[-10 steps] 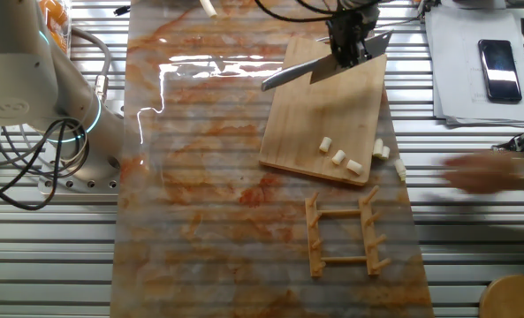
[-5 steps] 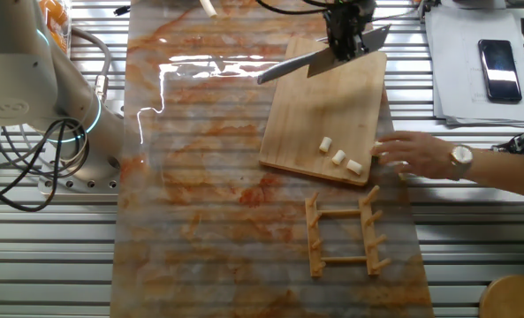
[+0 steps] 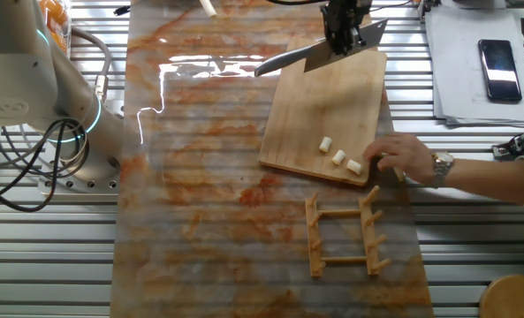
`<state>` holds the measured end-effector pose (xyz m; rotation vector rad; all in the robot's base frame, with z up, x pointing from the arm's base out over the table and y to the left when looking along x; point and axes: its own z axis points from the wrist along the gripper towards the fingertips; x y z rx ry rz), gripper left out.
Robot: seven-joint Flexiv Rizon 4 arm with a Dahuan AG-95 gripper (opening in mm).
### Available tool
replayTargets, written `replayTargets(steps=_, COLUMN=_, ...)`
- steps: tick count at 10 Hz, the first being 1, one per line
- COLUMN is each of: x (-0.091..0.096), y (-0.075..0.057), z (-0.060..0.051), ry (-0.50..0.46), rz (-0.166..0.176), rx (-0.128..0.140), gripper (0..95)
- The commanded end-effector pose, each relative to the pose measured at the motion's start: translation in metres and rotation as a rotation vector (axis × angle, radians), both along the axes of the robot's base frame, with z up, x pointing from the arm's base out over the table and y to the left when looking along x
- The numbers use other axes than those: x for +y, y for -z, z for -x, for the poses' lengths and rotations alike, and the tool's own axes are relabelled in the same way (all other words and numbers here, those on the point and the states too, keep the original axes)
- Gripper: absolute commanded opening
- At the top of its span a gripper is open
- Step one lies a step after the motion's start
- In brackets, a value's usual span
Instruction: Chop the scallions
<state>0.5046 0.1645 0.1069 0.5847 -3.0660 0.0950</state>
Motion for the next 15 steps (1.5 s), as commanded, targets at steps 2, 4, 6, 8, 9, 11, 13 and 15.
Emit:
replayTargets(steps=2, x=0.0019, y=0.0009, z=-0.0005, ry=0.011, rz=0.000, rx=0.004, gripper=0.0)
replayTargets(steps=4, x=0.0020, y=0.0005, z=0.0000, ry=0.046, rz=0.005, rx=-0.010, gripper=0.0)
replayTargets(steps=6, x=0.0022, y=0.0002, z=0.0004, ry=0.073, rz=0.015, rx=-0.022, gripper=0.0)
replayTargets(steps=8, x=0.0016, y=0.0005, z=0.0006, ry=0.075, rz=0.025, rx=-0.012, gripper=0.0)
replayTargets(steps=9, x=0.0017, y=0.0004, z=0.0006, ry=0.066, rz=0.023, rx=-0.013, gripper=0.0)
replayTargets(steps=11, x=0.0017, y=0.0003, z=0.0007, ry=0.037, rz=0.024, rx=-0.002, gripper=0.0)
replayTargets(steps=13, x=0.0022, y=-0.0004, z=0.0014, ry=0.023, rz=0.023, rx=-0.003, gripper=0.0)
replayTargets(steps=15, x=0.0022, y=-0.0004, z=0.0015, ry=0.007, rz=0.025, rx=0.004, gripper=0.0)
